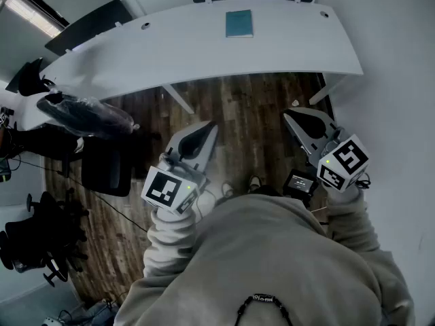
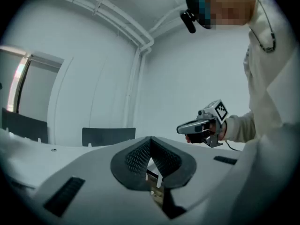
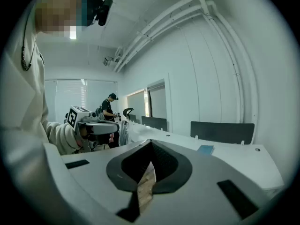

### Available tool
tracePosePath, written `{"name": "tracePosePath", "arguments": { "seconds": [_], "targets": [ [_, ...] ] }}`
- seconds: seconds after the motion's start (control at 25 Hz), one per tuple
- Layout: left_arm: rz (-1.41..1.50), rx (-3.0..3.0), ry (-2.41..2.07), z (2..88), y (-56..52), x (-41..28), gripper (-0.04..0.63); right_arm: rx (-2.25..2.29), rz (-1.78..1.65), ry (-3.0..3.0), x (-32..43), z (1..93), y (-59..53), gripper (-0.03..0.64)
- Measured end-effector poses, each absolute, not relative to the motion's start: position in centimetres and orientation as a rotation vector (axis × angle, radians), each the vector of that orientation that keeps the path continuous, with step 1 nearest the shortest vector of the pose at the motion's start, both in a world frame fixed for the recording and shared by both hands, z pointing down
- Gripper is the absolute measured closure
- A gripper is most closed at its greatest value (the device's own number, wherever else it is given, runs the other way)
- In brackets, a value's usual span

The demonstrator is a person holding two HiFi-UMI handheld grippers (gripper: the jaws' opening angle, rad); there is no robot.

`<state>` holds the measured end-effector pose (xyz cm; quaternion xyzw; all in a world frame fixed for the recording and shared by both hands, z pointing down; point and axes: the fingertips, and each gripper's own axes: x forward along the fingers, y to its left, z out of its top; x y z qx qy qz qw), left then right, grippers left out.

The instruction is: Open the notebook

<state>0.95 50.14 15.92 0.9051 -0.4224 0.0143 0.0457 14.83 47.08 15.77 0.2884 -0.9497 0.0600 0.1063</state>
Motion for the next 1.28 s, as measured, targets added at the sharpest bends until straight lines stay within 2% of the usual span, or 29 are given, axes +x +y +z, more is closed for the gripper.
{"name": "tracePosePath", "arguments": {
  "seconds": [0.16, 0.36, 1.28],
  "targets": [
    [0.049, 2.764, -1.258, 16.1, 50.7, 1.2, 0.597, 0.809, 0.108, -2.752, 14.2, 16.9, 47.3, 0.597],
    [0.048, 2.748, -1.259, 16.2, 51.0, 0.4, 0.597, 0.772, 0.222, -2.795, 13.8, 17.4, 47.5, 0.597],
    [0.036, 2.687, -1.308, 16.0, 45.7, 3.7, 0.597, 0.839, 0.389, -2.838, 20.4, 18.8, 43.3, 0.597]
  ]
}}
